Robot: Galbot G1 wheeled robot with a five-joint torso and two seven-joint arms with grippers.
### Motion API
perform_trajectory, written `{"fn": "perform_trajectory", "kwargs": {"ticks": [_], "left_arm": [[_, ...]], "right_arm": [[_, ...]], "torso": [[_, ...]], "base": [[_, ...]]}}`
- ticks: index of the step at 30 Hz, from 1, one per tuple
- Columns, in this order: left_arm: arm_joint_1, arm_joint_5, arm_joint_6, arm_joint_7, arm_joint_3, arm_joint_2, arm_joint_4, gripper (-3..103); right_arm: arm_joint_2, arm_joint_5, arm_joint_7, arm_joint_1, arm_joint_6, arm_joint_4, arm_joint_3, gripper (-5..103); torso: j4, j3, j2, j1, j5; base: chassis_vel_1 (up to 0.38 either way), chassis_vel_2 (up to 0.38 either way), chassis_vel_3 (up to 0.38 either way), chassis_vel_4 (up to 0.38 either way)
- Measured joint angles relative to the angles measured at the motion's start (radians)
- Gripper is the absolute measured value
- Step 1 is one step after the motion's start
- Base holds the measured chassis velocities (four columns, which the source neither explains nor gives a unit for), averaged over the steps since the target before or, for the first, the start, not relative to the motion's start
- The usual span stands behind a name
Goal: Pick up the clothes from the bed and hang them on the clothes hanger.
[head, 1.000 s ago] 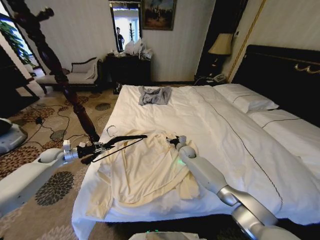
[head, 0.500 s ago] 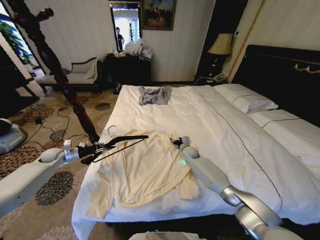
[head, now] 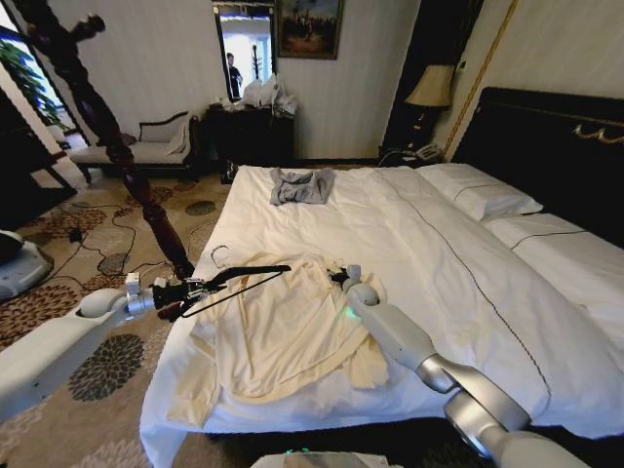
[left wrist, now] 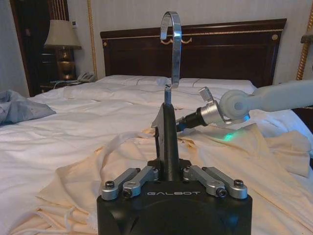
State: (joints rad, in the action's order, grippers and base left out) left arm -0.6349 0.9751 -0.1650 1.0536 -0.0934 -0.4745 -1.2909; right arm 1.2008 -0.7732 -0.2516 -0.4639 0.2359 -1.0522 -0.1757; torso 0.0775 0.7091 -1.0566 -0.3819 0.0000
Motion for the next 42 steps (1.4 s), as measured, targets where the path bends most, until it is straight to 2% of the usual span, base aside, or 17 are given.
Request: {"fn": "perform_trajectory", "kwargs": {"ticks": [2,4,5,6,8,9,11,13,20,29,37,38,39,42], "left_arm": [[0.000,0.000,0.000,0.000,-0.001,-0.003,0.001,15],[0.000,0.000,0.000,0.000,-0.001,-0.004,0.001,15],[0.000,0.000,0.000,0.000,-0.002,-0.007,0.002,15],[0.000,0.000,0.001,0.000,-0.003,-0.008,0.002,15],[0.000,0.000,0.002,0.000,-0.005,-0.010,0.002,15],[0.000,0.000,0.002,0.000,-0.005,-0.010,0.002,15],[0.001,0.004,0.003,-0.001,-0.008,-0.016,0.002,15],[0.003,0.009,0.006,-0.006,-0.015,-0.023,0.004,15],[0.021,0.015,0.017,-0.008,-0.047,-0.034,0.006,15],[0.051,0.025,0.040,-0.035,-0.096,-0.033,-0.021,15],[0.149,0.051,0.057,-0.029,-0.205,-0.025,-0.013,15],[0.217,0.055,0.058,-0.019,-0.271,-0.027,0.004,15],[0.217,0.055,0.058,-0.019,-0.271,-0.027,0.004,15],[0.318,0.055,0.057,-0.018,-0.352,-0.071,0.050,15]], "right_arm": [[-0.011,-0.002,0.000,0.000,-0.001,0.000,-0.001,35],[-0.013,-0.003,0.001,0.000,-0.001,0.000,-0.001,35],[-0.019,-0.004,0.002,0.000,-0.002,-0.001,-0.003,25],[-0.021,-0.004,0.002,0.001,-0.003,-0.001,-0.006,25],[-0.027,-0.003,0.002,0.002,-0.007,-0.002,-0.010,14],[-0.027,-0.003,0.002,0.002,-0.007,-0.002,-0.010,14],[-0.039,-0.002,0.002,0.001,-0.012,-0.013,-0.012,3],[-0.058,-0.003,0.000,-0.005,-0.015,-0.037,-0.011,1],[-0.102,-0.005,-0.004,-0.012,-0.030,-0.097,-0.018,1],[-0.158,0.070,-0.003,-0.007,-0.051,-0.222,-0.045,1],[-0.200,0.097,-0.003,-0.017,-0.053,-0.350,-0.076,1],[-0.210,0.099,-0.004,-0.025,-0.053,-0.385,-0.081,1],[-0.210,0.099,-0.004,-0.025,-0.053,-0.385,-0.081,1],[-0.221,0.085,-0.014,-0.034,-0.048,-0.431,-0.080,1]], "torso": [[0.0004,0.000,0.000,0.000,-0.0001],[0.0005,0.000,0.000,0.000,0.0000],[0.0005,0.000,0.000,0.000,0.0000],[0.0004,0.000,0.000,0.000,0.0000],[-0.0001,0.000,0.000,0.000,0.0000],[-0.0001,0.000,0.000,0.000,0.0000],[-0.0002,0.000,0.000,0.000,0.0000],[0.0003,0.000,0.000,0.000,0.0001],[0.0003,0.000,0.000,0.000,0.0000],[0.0000,0.000,0.000,0.000,0.0000],[0.0001,0.000,0.000,0.000,-0.0001],[-0.0005,0.000,0.000,0.000,0.0003],[-0.0005,0.000,0.000,0.000,0.0003],[0.0005,0.000,0.000,0.000,0.0001]], "base": [[0.000,0.000,0.000,0.000],[0.000,0.000,0.000,0.000],[0.000,0.000,0.000,0.000],[0.000,0.000,0.000,0.000],[0.000,0.000,0.000,0.000],[0.000,0.000,0.000,0.000],[0.000,0.000,0.000,0.000],[0.000,0.000,0.000,0.000],[0.000,0.000,0.000,0.000],[0.000,0.000,0.000,0.000],[0.000,0.000,0.000,0.000],[0.000,0.000,0.000,0.000],[0.000,0.000,0.000,0.000],[0.000,0.000,0.000,0.000]]}}
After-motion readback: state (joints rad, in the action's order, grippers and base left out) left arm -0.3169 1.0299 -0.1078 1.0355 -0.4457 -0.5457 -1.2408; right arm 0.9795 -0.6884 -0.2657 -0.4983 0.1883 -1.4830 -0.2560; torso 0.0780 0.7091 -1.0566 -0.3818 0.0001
